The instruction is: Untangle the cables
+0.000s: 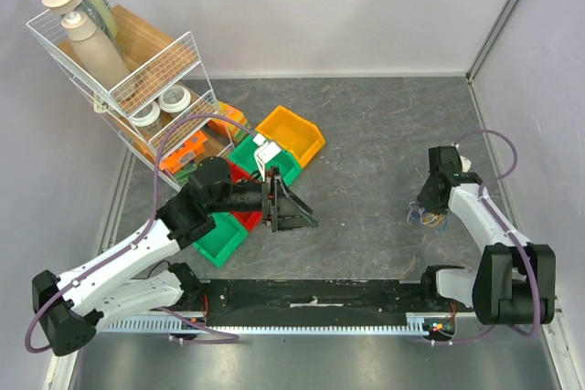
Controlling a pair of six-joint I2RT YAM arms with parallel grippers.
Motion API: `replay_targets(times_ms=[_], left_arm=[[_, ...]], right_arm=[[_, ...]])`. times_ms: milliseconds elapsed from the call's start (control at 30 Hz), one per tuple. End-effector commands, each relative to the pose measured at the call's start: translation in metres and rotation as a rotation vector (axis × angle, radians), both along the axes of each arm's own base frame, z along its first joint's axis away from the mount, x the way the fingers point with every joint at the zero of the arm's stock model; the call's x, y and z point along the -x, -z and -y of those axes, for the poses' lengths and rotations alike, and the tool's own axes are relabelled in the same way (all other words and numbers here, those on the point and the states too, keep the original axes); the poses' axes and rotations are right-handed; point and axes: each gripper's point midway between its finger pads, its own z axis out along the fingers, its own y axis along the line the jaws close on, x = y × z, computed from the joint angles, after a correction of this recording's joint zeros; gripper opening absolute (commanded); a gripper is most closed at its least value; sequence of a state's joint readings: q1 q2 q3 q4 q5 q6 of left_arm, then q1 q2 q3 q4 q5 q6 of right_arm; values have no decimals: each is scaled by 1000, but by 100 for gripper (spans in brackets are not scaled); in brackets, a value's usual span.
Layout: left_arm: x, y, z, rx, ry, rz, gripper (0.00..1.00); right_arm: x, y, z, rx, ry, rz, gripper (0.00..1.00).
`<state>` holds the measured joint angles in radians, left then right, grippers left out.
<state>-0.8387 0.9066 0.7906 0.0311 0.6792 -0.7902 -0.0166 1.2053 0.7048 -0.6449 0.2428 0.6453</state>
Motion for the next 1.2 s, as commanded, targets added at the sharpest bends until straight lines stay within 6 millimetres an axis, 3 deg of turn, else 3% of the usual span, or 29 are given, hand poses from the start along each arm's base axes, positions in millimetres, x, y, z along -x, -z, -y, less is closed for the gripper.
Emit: replay_targets(times_ms=[0,33,67,167,300,400,433,467,500,567,733,867,967,1167], left_arm=[[-4,14,0,-34,-24,9,83],[-5,17,1,-40,-22,4,82],[-6,18,2,-46,-23,5,81],[-13,30,3,-95,-47,0,78],[-22,50,2,-162,-101,-7,76],[-29,66,0,-202,-142,-13,72],[-30,70,0,-211,-150,-13,71],[-32,75,-1,-222,-165,-18,71],[-32,81,-1,-236,-171,-23,70],[-34,91,-2,-257,-185,-37,68],[-35,130,-2,-360,-214,-91,65],[-43,156,-1,-428,-247,-116,65],[-48,170,5,-452,-243,-126,64],[-47,195,9,-499,-218,-147,60]], right_arm=[[-18,-3,-68,-154,-270,76,11],[-15,-6,-89,-177,-344,87,0],[-8,-10,-122,-247,-452,103,0],[15,-23,-193,-406,-685,164,0],[58,-31,-255,-466,-907,169,0],[80,-34,-283,-439,-1030,178,1],[82,-32,-286,-423,-1044,176,10],[85,-30,-288,-408,-1054,169,27],[86,-27,-288,-398,-1051,163,52],[87,-25,-284,-386,-1036,163,61],[88,-32,-273,-399,-992,226,63],[104,-31,-281,-497,-1048,234,54],[116,-31,-286,-582,-1086,259,50],[121,-37,-282,-628,-1079,323,48]])
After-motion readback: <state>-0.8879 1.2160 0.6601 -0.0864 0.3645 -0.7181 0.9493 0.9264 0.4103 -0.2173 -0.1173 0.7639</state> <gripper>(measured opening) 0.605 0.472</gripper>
